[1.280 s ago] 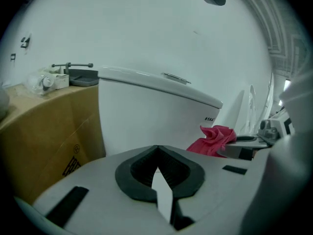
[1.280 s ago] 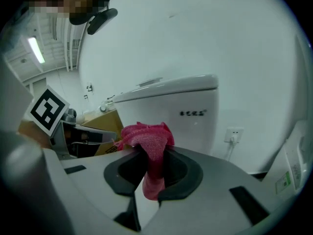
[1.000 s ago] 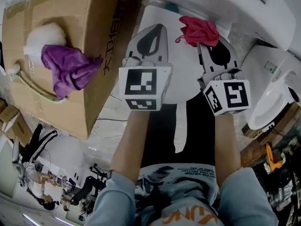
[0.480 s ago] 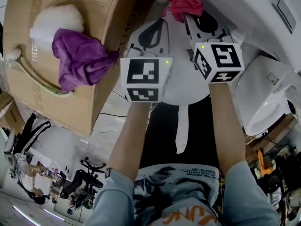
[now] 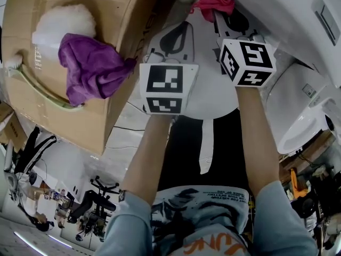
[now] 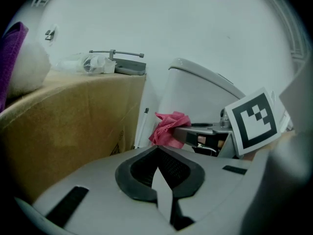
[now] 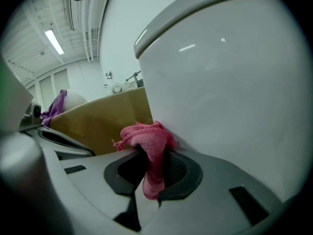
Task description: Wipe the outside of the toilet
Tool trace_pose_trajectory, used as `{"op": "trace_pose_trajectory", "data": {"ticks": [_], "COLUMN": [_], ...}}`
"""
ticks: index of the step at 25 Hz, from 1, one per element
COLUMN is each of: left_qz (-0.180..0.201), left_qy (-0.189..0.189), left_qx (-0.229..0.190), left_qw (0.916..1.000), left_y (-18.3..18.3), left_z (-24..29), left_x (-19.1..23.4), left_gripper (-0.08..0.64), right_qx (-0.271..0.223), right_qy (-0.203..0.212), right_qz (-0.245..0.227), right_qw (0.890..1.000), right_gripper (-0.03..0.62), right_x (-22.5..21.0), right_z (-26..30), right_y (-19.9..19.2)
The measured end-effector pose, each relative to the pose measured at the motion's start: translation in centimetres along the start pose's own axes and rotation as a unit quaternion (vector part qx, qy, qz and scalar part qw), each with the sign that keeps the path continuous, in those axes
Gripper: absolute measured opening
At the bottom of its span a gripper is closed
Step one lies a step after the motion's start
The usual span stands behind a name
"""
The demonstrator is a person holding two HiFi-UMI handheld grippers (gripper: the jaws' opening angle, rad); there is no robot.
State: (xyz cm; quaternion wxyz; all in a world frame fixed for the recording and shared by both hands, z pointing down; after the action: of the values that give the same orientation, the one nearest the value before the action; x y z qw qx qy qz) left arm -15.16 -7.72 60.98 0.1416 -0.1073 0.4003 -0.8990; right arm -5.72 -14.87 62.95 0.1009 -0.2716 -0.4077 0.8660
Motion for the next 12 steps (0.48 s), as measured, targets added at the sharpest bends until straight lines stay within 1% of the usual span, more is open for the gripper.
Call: {"op": "trace_pose_trajectory", "data": {"ticks": [5,12], "left_qz": [0.005,0.016], "left_qy": [-0.006,-0.019], "left_qx": [0.0,0.005], "left_qw": [1.0,0.9997], "left_y": [0.2,0.2], "left_z": [0.3,0.5], "left_x": [-0.9,-3.1], "left_gripper": [0.025,0.025], "right_qx": [-0.001,-0.008], "right_qy": [-0.011,-0.026], "right_qz": [0.005,0.012], "right_qw": [1.0,1.0], "right_gripper": [0.078,0.078], "right_x": [-1.1,-3.2], "right_z": [-1.2,-3.6], "right_y": [-0.4,-0.8]}}
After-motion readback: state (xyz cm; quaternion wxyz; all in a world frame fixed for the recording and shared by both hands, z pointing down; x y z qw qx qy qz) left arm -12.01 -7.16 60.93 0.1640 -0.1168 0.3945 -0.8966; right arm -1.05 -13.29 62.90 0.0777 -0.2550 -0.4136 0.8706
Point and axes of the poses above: the fingertips, and each gripper's own axes: z forward along the fingers, x to its left, y out of its top, the point moved 4 cm from there along -z, backward along the fingers, and after that the axes turned 13 degrees about z, right-handed, at the moved point
